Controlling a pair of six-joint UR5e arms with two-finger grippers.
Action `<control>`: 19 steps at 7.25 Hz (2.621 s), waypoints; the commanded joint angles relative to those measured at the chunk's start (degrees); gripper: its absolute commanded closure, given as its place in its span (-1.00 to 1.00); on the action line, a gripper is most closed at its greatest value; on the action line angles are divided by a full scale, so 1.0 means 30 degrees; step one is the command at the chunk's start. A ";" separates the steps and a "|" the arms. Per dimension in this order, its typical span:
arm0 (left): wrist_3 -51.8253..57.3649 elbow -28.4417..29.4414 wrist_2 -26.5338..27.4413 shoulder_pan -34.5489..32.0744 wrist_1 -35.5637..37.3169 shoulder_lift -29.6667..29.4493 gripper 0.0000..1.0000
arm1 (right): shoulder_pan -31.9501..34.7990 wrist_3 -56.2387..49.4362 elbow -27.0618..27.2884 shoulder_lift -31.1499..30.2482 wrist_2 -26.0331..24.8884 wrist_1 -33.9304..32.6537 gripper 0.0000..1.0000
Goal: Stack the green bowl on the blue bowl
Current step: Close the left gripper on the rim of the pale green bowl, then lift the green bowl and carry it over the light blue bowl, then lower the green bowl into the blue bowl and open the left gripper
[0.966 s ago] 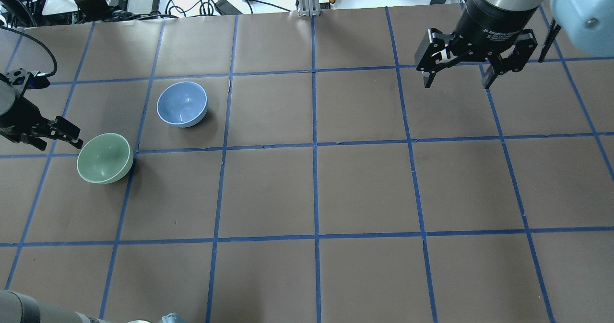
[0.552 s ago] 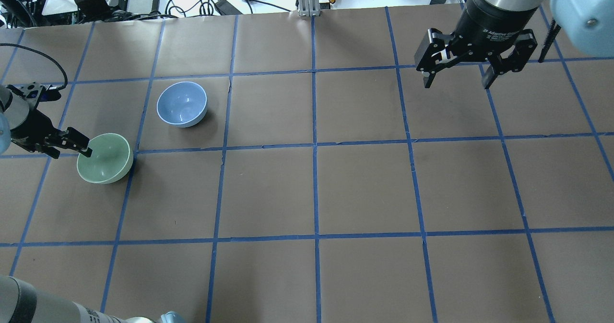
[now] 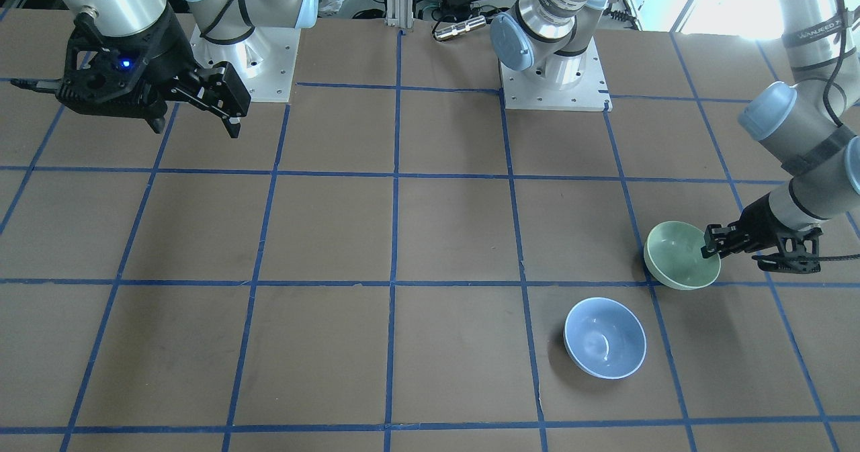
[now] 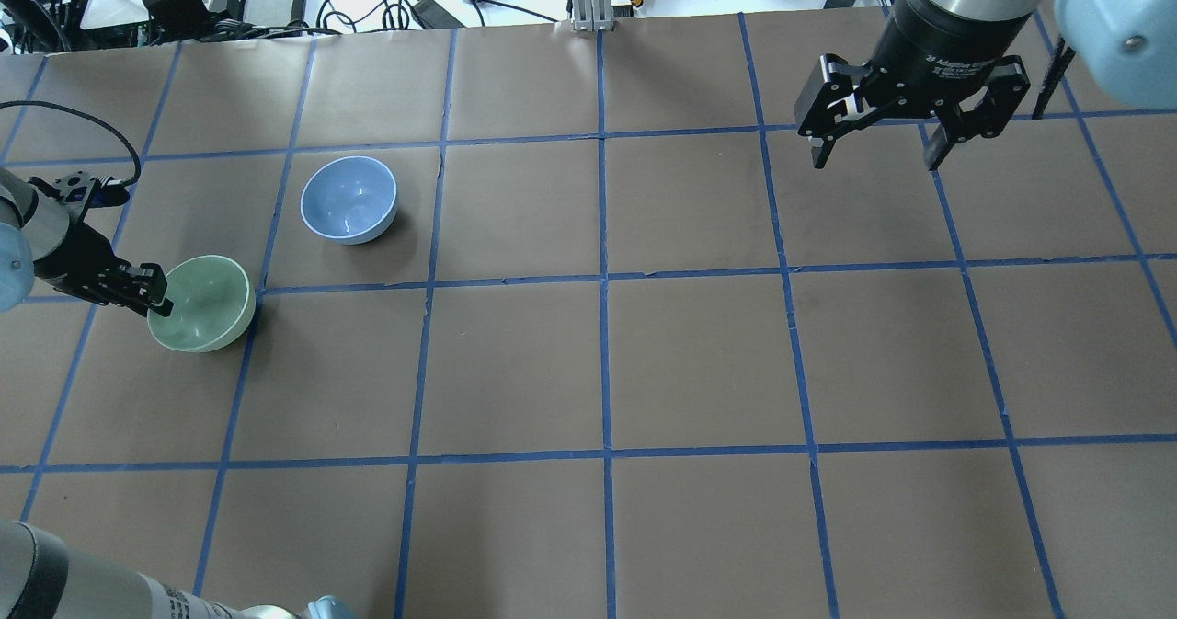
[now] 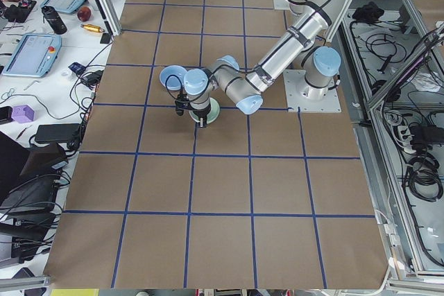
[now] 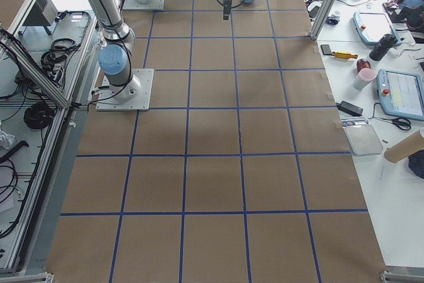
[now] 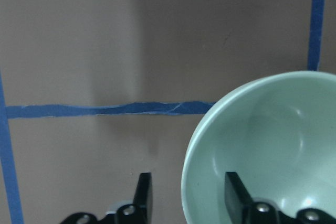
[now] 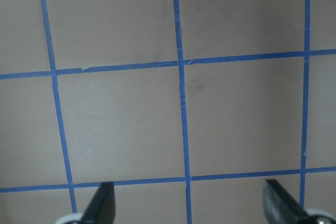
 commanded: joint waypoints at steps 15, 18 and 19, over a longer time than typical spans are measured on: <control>-0.7630 0.6399 -0.2698 -0.6291 -0.3223 -0.2108 1.00 | 0.0000 0.0000 0.0000 0.0000 0.0000 -0.0013 -1.00; -0.7313 0.6487 -0.2553 -0.6326 -0.2989 -0.2516 1.00 | 0.0000 0.0000 0.0000 0.0000 0.0000 -0.0013 -1.00; -0.7312 0.6487 -0.2436 -0.6326 -0.2989 -0.2663 1.00 | 0.0000 0.0000 0.0000 0.0000 0.0000 0.0016 -1.00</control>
